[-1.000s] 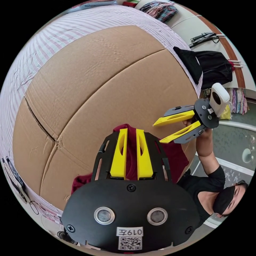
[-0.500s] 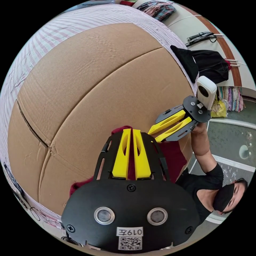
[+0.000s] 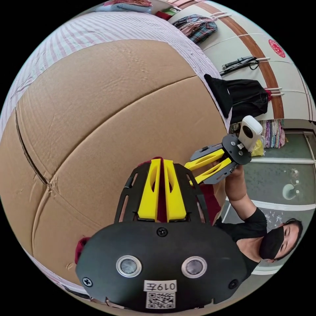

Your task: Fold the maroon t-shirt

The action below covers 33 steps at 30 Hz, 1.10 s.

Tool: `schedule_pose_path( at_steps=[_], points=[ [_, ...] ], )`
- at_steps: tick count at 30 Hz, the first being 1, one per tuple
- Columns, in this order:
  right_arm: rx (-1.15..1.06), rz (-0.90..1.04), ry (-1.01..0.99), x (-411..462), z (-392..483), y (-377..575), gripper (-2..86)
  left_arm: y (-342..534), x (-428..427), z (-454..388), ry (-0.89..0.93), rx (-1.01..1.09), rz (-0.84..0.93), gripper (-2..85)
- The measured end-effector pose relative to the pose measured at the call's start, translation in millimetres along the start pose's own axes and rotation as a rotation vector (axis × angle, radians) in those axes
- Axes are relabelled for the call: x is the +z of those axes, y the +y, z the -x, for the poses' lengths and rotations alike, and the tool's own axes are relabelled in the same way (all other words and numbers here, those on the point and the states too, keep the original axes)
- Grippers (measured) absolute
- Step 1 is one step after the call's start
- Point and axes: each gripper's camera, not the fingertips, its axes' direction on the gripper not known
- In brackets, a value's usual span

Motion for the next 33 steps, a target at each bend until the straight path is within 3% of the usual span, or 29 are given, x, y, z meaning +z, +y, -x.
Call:
schedule_pose_path(
  at_steps=[10, 15, 25, 33],
  points=[
    [-0.002, 0.006, 0.074, 19.8, 2.7, -19.5, 2.5, 9.7, -6.8, 19.5, 0.011, -0.044, -0.01, 1.1],
    [-0.001, -0.002, 0.083, 25.7, 1.6, -25.4, 1.4, 22.5, -15.5, 26.8, 0.033, -0.054, -0.102, 0.8],
    [0.026, -0.061, 0.073, 25.5, -7.1, -37.0, 7.2, 55.2, -30.0, 22.9, -0.001, -0.014, -0.095, 0.7],
    [0.078, -0.049, -0.049, 35.9, -29.3, -62.5, 7.2, 101.2, -32.4, 22.6, 0.017, 0.01, -0.112, 0.8]
  ],
)
